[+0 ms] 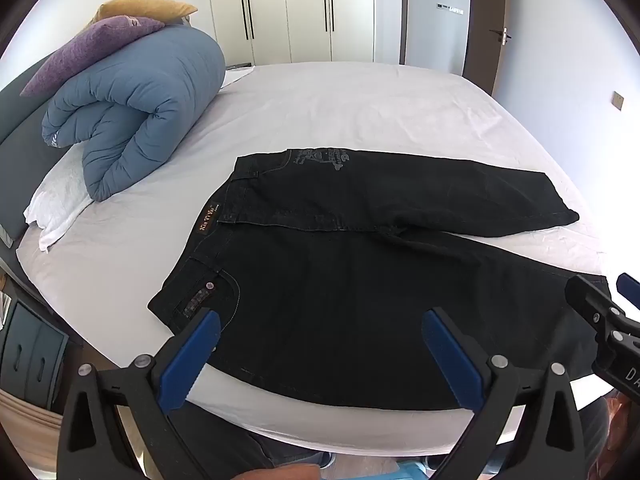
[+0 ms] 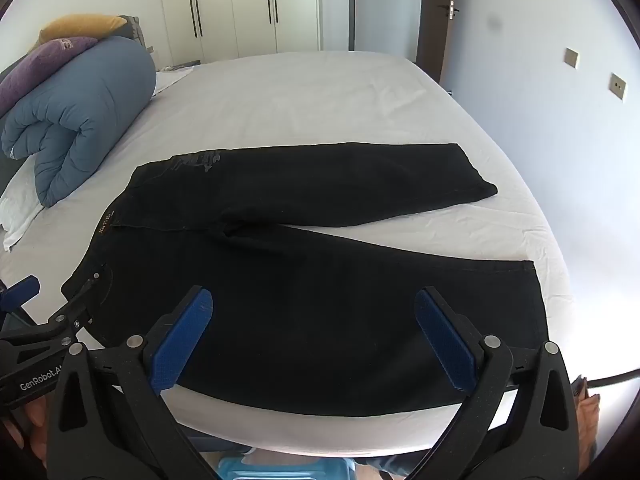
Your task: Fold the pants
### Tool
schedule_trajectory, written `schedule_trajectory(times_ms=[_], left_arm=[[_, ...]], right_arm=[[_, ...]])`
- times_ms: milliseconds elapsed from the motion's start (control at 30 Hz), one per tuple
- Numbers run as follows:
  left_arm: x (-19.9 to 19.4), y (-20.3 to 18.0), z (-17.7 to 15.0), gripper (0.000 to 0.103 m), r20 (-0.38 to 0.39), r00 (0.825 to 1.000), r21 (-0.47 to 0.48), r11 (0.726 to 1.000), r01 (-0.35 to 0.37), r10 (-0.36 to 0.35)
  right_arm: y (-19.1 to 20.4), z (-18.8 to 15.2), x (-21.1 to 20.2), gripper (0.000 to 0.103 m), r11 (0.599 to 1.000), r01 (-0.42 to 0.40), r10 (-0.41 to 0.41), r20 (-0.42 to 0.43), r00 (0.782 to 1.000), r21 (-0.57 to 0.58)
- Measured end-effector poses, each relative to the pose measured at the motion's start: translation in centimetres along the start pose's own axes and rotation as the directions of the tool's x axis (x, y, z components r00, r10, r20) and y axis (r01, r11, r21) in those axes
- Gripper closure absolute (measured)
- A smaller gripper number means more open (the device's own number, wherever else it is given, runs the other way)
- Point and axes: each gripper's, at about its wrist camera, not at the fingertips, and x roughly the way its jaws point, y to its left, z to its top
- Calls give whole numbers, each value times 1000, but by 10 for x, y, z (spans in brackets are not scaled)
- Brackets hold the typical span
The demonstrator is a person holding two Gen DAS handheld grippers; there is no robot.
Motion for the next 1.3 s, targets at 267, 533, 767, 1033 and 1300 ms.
schedule_trajectory(times_ms=[267,533,767,1033,1300], left_arm=[[4,4,-2,0,-2,1000,-12,1000,17,-17],[5,6,-5,0,-7,1000,-15,1000,18,-18],[4,7,-11,0,-9,1000,-14,1000,21,-21],[6,9,-15,0,-13,1000,-18,1000,20,-20],[6,11,-17,0,-14,1000,-20,1000,19,-19]], right_arm=[[2,1,-1,0,1000,-6,6,5,1000,-3],[3,-10,5,0,1000,-8,8,2,1000,2],[11,-11,6,0,1000,-9,9,-6,1000,3],[14,-14,7,0,1000,-11,11,-13,1000,5],[17,-18,7,0,1000,-9,9,-16,1000,4]])
